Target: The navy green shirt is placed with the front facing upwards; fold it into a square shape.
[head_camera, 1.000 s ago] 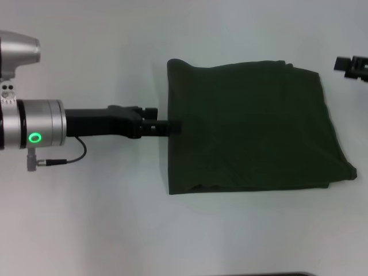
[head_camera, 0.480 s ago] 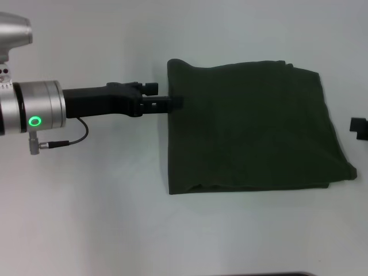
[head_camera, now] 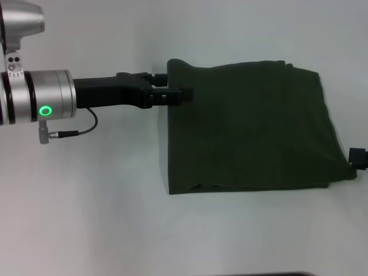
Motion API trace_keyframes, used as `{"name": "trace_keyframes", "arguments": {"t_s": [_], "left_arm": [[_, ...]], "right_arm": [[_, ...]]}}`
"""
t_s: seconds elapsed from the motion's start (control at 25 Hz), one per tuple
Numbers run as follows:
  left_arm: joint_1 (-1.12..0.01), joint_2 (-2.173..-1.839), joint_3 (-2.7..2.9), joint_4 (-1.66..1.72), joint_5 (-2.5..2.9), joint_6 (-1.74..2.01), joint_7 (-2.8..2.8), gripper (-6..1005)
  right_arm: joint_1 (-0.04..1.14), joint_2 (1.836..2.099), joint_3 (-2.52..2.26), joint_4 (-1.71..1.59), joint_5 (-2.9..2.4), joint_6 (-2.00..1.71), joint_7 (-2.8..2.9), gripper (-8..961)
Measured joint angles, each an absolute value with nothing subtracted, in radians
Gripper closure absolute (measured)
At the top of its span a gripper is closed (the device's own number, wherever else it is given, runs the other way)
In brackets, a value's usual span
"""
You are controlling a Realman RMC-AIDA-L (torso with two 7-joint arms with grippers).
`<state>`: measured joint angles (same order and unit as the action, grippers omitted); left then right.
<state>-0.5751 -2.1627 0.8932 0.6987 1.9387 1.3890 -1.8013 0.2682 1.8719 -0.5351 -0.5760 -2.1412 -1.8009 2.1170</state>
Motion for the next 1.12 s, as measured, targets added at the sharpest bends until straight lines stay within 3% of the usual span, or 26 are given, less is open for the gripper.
{"name": "trace_keyframes", "arguments": {"t_s": [0.56,0.8,1.12], "left_arm": [[-0.573,-2.163,0.890,0.694,1.939,1.388,-1.781,62],[-0.575,-2.163,0.891,0.693,1.939,1.388,-1.781,63],[-0.578,-2.163,0.892,0.693,1.939,1.382,-1.779,64]], "right_arm": [[0.281,1.884,-0.543,-0.531,-2.148,-1.759,2.088,278],[0.281,1.886,-0.545,-0.529,-2.181,-1.707,2.098,468],[0.285,1.889,-0.544,-0.520,-2.215,-1.672,2.098,642]]}}
